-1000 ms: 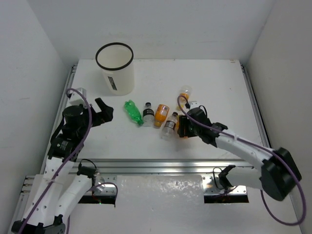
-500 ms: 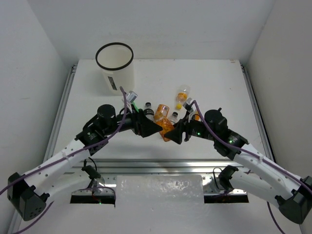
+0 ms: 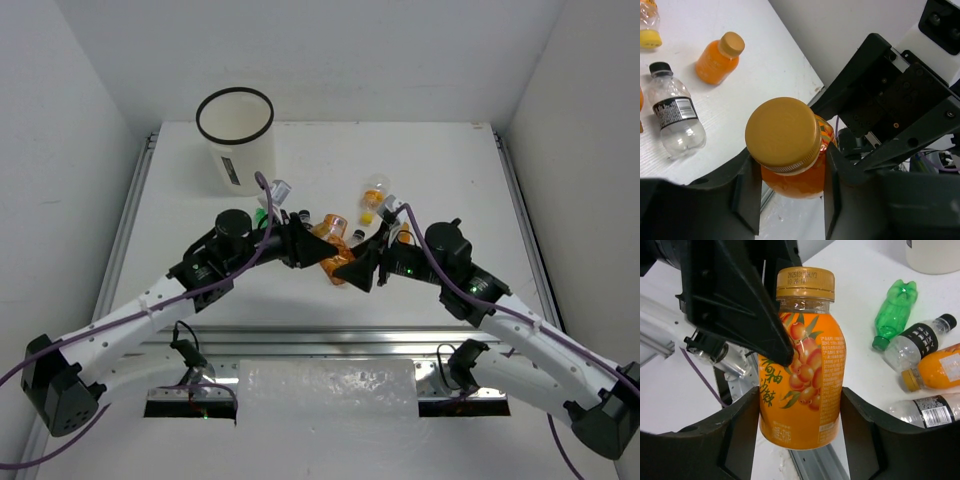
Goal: Put the plastic bottles in the bin
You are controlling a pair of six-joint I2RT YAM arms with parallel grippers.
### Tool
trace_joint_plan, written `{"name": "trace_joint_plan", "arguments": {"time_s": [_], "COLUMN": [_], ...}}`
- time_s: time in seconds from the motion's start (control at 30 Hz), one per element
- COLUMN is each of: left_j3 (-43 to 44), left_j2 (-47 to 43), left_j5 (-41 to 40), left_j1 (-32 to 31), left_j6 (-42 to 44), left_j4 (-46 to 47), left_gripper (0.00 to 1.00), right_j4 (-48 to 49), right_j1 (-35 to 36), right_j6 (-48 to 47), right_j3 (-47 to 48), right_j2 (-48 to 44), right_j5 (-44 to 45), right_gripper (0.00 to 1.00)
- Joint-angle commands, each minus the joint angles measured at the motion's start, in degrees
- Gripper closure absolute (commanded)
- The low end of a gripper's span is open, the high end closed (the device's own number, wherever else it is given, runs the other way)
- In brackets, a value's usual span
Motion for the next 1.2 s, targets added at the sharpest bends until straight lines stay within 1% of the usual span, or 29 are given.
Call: {"name": "trace_joint_plan", "arguments": {"time_s": [0.0,0.03,0.07,0.1,0.13,0.17,0.2,0.23,0.27,0.3,0.33,0.37,0.43,0.47,0.53,0.63,0.67,0.7,0.73,0.77,0.8,0.83,0.87,0.93,0.97,1.0,1.03,1.1,1.17], "left_j3": [2.22,2.31,2.84,3.45,4.67,6.34,11.23,14.67,18.10,24.83,30.82,33.57,38.32,42.87,49.03,55.99,61.06,63.72,69.06,71.89,74.53,80.30,83.67,91.91,92.92,92.93,92.15,86.20,81.62], "left_j2": [1.10,1.19,1.19,1.19,1.10,1.01,1.45,2.15,3.20,5.82,8.89,10.66,14.18,18.02,23.56,30.78,36.03,38.78,41.59,46.66,48.98,51.44,56.07,60.75,60.95,60.61,59.56,52.56,47.27], "left_j5": [4.19,5.24,5.25,4.73,-0.50,-5.51,-18.52,-26.14,-33.61,-39.95,-48.63,-49.15,-46.10,-45.64,-48.61,-49.32,-48.63,-46.45,-45.12,-43.80,-43.62,-42.92,-41.78,-39.58,-38.70,-38.00,-37.90,-37.82,-36.94], "left_j1": [-0.01,-0.01,-0.01,-0.01,-0.01,-0.01,0.08,0.17,0.34,1.30,4.79,8.22,14.90,20.59,25.71,29.77,31.96,32.94,33.73,34.87,34.97,35.41,35.41,35.50,35.41,35.41,35.41,35.32,35.24], "left_j6": [0.76,0.67,0.58,0.58,0.76,1.45,1.20,1.20,0.68,0.50,0.15,0.49,0.84,1.02,2.33,5.58,6.81,7.69,9.27,10.24,11.73,12.09,12.62,12.71,12.80,12.97,12.80,12.45,11.58], "left_j4": [7.25,8.40,9.81,9.73,7.82,4.93,-4.59,-10.77,-15.97,-24.55,-29.94,-31.65,-33.94,-35.69,-36.15,-35.79,-35.79,-35.88,-36.06,-36.41,-36.67,-38.24,-39.65,-43.33,-43.44,-42.92,-42.30,-41.16,-41.68], "left_gripper": [0.91,1.00,1.00,1.00,1.00,1.00,1.00,1.00,1.00,1.00,1.00,1.00,1.00,1.00,1.00,1.00,0.94,0.90,0.84,0.67,0.56,0.44,0.34,0.25,0.07,0.00,0.00,0.00,0.00], "right_j4": [8.41,8.85,9.03,8.42,7.37,3.10,-0.34,-4.90,-15.39,-20.62,-27.64,-29.45,-31.74,-32.19,-34.02,-35.26,-35.01,-34.83,-33.26,-32.64,-32.20,-30.97,-30.53,-29.04,-28.42,-27.63,-26.14,-23.86,-21.13], "right_j1": [0.32,0.40,0.40,0.40,0.40,0.32,0.32,0.32,0.32,0.32,0.23,0.23,0.23,0.23,0.14,-0.30,-1.17,-1.79,-2.49,-3.98,-4.86,-5.57,-7.14,-9.16,-10.05,-10.84,-11.72,-14.09,-14.36], "right_j6": [0.23,0.06,-0.20,-0.47,-0.47,-1.17,-0.65,0.75,2.68,4.70,7.50,7.79,6.92,6.74,6.56,7.00,6.74,6.39,5.60,5.33,5.07,4.72,4.46,3.84,3.40,2.53,2.08,0.94,-0.20], "right_j3": [2.72,2.37,2.28,2.28,2.62,2.98,4.46,5.78,7.10,8.41,10.08,10.36,10.19,10.01,10.01,9.84,9.75,9.57,9.14,8.87,8.52,8.17,7.90,6.85,6.85,6.50,6.41,5.97,4.83], "right_j2": [0.40,0.49,0.40,0.05,-0.47,-1.17,-2.66,-3.11,-3.46,-3.73,-3.82,-3.90,-4.43,-4.52,-3.91,-2.16,-1.63,-1.19,-0.57,-0.22,0.05,0.31,0.75,1.54,1.98,2.68,3.56,7.14,9.70], "right_j5": [-4.88,-4.80,-4.45,-2.53,-0.43,2.82,14.25,22.28,30.19,37.40,46.87,49.14,51.26,51.71,54.24,56.46,55.85,54.98,53.66,52.26,49.98,48.57,47.42,45.05,43.90,42.50,39.88,38.10,37.74], "right_gripper": [0.49,0.44,0.38,0.25,0.08,0.01,0.01,0.01,0.01,0.01,0.01,0.01,0.01,0.01,0.01,0.01,0.01,0.01,0.01,0.01,0.01,0.01,0.01,0.01,0.01,0.01,0.01,0.01,0.01]}}
